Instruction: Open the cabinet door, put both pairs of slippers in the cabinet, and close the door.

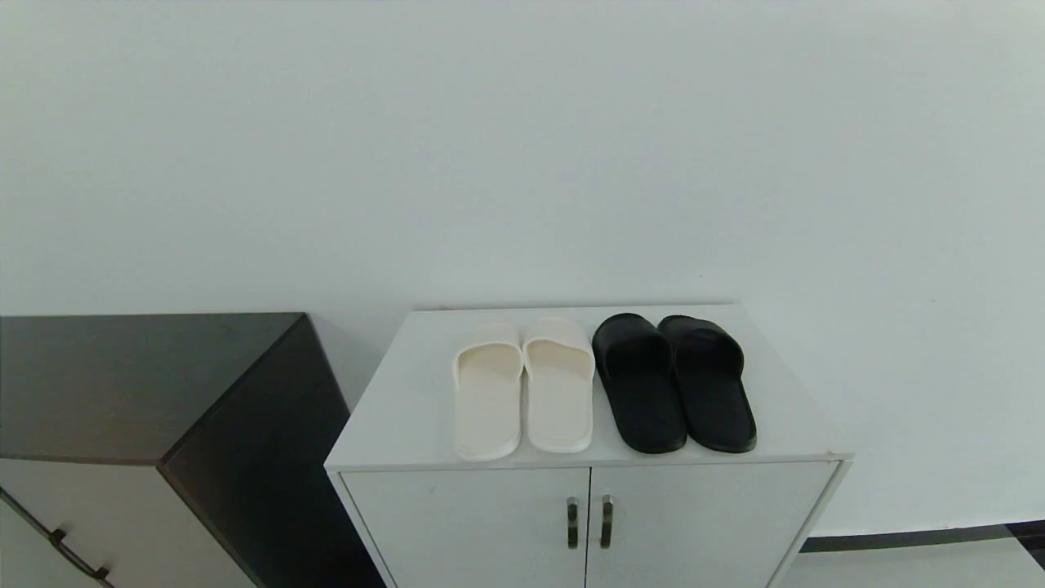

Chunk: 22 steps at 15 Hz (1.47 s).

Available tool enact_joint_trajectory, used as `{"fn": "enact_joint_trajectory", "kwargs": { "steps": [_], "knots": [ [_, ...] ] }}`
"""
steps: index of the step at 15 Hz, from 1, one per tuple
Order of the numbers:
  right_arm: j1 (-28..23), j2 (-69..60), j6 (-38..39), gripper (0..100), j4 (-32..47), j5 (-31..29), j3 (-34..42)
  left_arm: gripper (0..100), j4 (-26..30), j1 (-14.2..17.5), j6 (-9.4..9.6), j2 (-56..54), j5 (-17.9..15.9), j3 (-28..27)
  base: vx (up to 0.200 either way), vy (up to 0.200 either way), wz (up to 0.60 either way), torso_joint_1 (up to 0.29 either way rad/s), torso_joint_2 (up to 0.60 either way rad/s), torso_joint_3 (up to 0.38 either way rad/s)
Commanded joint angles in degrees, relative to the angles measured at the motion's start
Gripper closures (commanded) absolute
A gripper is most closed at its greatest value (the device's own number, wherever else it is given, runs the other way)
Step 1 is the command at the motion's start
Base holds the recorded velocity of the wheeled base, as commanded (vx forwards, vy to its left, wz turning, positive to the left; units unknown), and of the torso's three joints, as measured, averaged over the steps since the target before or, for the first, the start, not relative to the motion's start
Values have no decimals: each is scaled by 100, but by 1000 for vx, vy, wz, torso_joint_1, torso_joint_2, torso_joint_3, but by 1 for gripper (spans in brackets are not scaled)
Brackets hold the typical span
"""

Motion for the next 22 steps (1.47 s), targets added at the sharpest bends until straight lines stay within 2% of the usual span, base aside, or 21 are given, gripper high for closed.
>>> {"fn": "enact_joint_trajectory", "kwargs": {
  "steps": [1, 2, 4, 6, 7, 8, 10, 12, 13, 14, 19, 20, 22],
  "knots": [
    [300, 603, 91, 0, 90, 121, -1476, 100, -2, 0, 0, -1, 2, 0, 0, 0, 0, 0, 0, 0],
    [599, 972, 91, 0, 398, 183, -1705, 100, -2, 0, -9, -1, 2, 0, 0, 0, 0, 0, 0, 0],
    [819, 1421, 214, 0, 495, 455, -1239, 100, -2, 0, 35, -1, -7, 0, 0, 0, 0, 0, 0, 0],
    [854, 1553, 231, 0, 495, 798, -1046, 100, 7, 0, 316, -1, -16, 0, 0, 0, 0, 0, 0, 0],
    [854, 1895, 310, 0, 415, 930, -1116, 100, 7, 0, 325, -1, -24, 0, 0, 0, 0, 0, 0, 0],
    [863, 2528, 398, 0, 152, 1027, -1301, 100, 7, 0, 308, -1, -24, 0, 0, 0, 0, 0, 0, 0],
    [1074, 4198, 521, 0, -868, 1150, -1661, 100, 7, 0, 237, -1, -24, 0, 0, 0, 0, 0, 0, 0],
    [1874, 5235, 1216, 0, -1738, 877, -1705, 100, 7, 0, 229, -1, -24, 0, 0, 0, 0, 0, 0, 0],
    [2120, 5385, 1374, 0, -1799, 710, -1723, 100, 7, 0, 229, -1, -24, 0, 0, 0, 0, 0, 0, 0],
    [2673, 5683, 1558, 0, -1817, 447, -1916, 100, 7, 0, 220, -1, -24, 0, 0, 0, 0, 0, 0, 0],
    [3535, 6624, 1611, 0, -1817, 218, -2821, 100, 7, 0, 229, -1, -24, 0, 0, 0, 0, 0, 0, 0],
    [3948, 6984, 1681, 0, -1835, -81, -3059, 100, 7, 0, 220, -1, -24, 0, 0, 0, 0, 0, 0, 0],
    [4124, 7617, 1866, 0, -2186, -239, -3436, 100, 7, 0, 229, -1, -24, 0, 0, 0, 0, 0, 0, 0]
  ]
}}
